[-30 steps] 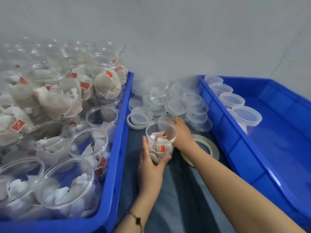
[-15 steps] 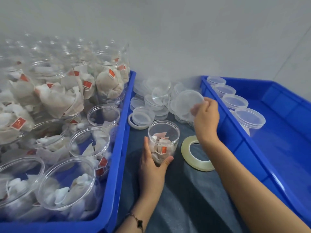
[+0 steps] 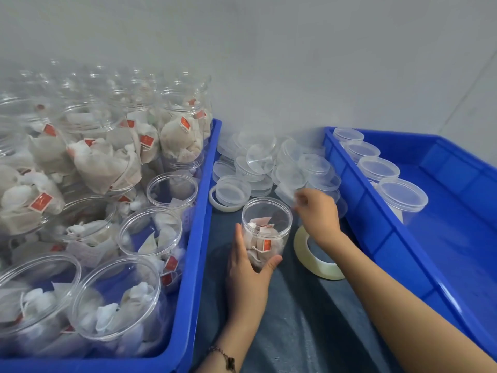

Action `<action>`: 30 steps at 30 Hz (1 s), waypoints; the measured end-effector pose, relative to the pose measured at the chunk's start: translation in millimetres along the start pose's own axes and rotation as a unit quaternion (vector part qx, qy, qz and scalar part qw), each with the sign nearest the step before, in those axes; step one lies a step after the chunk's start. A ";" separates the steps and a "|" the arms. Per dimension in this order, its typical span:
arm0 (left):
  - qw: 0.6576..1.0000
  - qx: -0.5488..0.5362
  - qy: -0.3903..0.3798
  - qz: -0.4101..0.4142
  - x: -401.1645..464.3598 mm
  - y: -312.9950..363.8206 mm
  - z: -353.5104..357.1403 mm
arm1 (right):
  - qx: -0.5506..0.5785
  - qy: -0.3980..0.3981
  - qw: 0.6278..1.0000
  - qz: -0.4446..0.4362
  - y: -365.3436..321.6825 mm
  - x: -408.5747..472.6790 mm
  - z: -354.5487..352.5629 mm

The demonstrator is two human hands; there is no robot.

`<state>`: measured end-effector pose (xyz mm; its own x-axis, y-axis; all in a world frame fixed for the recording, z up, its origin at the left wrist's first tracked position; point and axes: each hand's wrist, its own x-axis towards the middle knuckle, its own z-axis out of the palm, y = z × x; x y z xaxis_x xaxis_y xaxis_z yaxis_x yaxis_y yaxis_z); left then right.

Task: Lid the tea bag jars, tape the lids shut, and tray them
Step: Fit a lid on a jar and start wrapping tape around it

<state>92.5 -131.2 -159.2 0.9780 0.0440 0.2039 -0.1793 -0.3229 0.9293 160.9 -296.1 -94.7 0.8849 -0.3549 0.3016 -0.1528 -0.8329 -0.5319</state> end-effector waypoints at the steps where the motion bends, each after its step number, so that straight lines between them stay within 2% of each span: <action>1: 1.000 -0.002 0.002 0.002 -0.1 -0.5 0.5 | -0.055 -0.022 0.998 -0.028 4.4 -0.7 3.9; 4: 1.000 0.000 0.006 0.003 0.5 -3.3 2.5 | -0.148 -0.073 0.982 -0.096 11.2 -1.9 10.4; 8: 1.000 0.000 0.007 0.003 0.7 -5.4 3.5 | -0.147 -0.099 0.976 -0.125 11.2 1.0 12.6; 15: 1.000 0.005 0.012 0.008 1.6 -7.0 4.5 | -0.056 -0.186 0.977 -0.082 11.9 7.8 8.9; 22: 1.000 0.003 0.016 0.018 0.5 -5.1 3.7 | -0.136 -0.216 0.964 -0.081 4.3 9.0 13.4; 24: 1.000 0.002 0.015 0.018 0.5 -4.5 3.4 | -0.097 -0.181 0.977 -0.061 0.0 8.0 6.7; 27: 1.000 -0.002 0.015 0.017 0.7 -5.6 3.8 | 0.011 -0.014 0.999 -0.029 -13.2 8.9 -14.3; 29: 1.000 -0.008 0.014 0.015 1.1 -6.1 4.3 | 0.186 0.070 0.979 0.036 -28.4 12.9 -31.9; 30: 1.000 -0.008 0.014 0.013 1.4 -6.6 5.0 | 0.308 0.069 0.945 0.081 -35.5 15.3 -40.7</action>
<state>95.6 -133.8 -166.6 0.9697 0.0614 0.2364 -0.2066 -0.3098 0.9281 161.9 -289.2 -39.0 0.8000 -0.5432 0.2546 0.0422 -0.3724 -0.9271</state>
